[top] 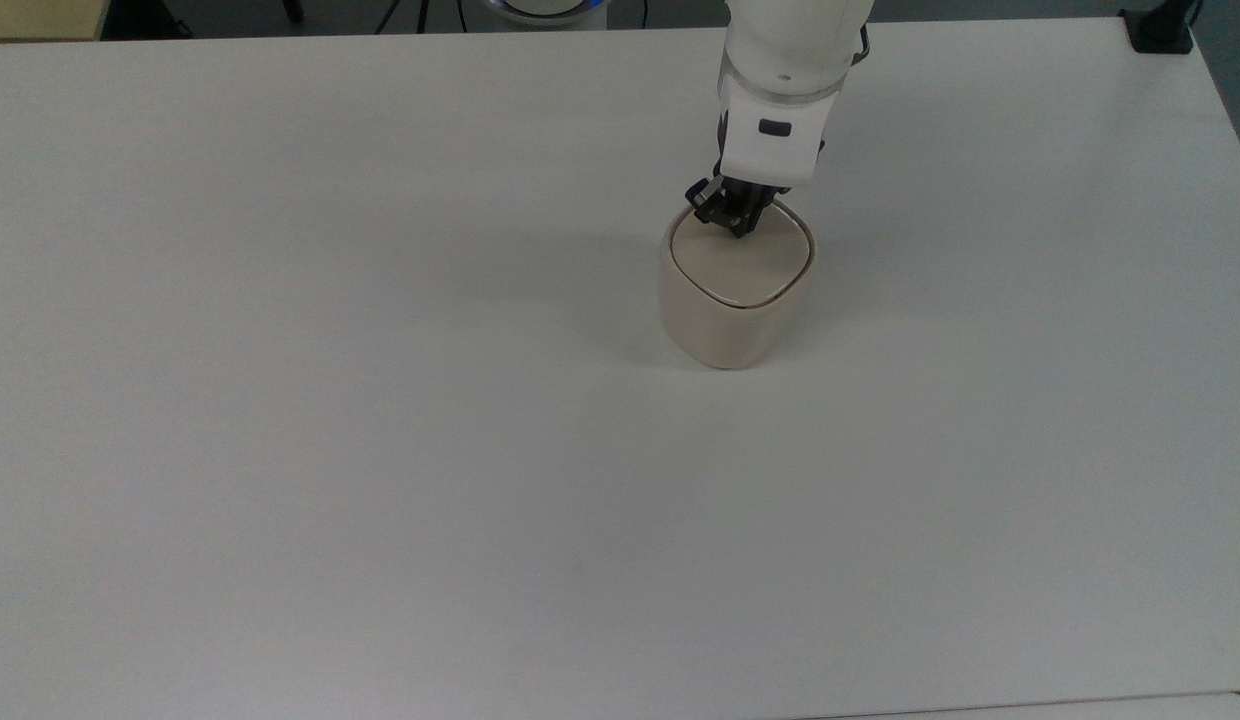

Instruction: Open the trash bin

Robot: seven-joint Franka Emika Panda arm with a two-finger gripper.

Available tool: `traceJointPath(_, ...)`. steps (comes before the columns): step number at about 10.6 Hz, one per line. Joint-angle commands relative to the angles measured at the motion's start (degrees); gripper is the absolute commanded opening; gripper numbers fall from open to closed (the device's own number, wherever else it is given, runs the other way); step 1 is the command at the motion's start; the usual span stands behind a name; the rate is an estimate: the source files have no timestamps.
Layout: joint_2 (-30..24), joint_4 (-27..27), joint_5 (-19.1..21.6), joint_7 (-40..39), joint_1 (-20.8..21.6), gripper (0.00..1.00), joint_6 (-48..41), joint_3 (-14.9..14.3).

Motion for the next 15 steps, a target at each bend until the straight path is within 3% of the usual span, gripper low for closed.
traceJointPath(1, 0.8, -0.4, -2.1, -0.5, 0.3, 0.1, 1.6, -0.3)
traceJointPath(4, 1.4, 0.0, -2.2, -0.2, 0.2, 0.1, 0.8, -0.4)
traceJointPath(6, -3.5, 0.6, -1.5, 0.1, -0.8, 0.1, -2.7, -1.2)
traceJointPath(11, -13.6, 3.1, -1.4, 3.8, -11.6, 0.1, -14.8, -1.7)
traceJointPath(14, -18.7, 2.7, -1.4, 9.2, -15.0, 0.14, -19.4, -5.0)
traceJointPath(15, -19.1, 2.7, -1.4, 9.3, -15.3, 0.21, -20.8, -6.2)
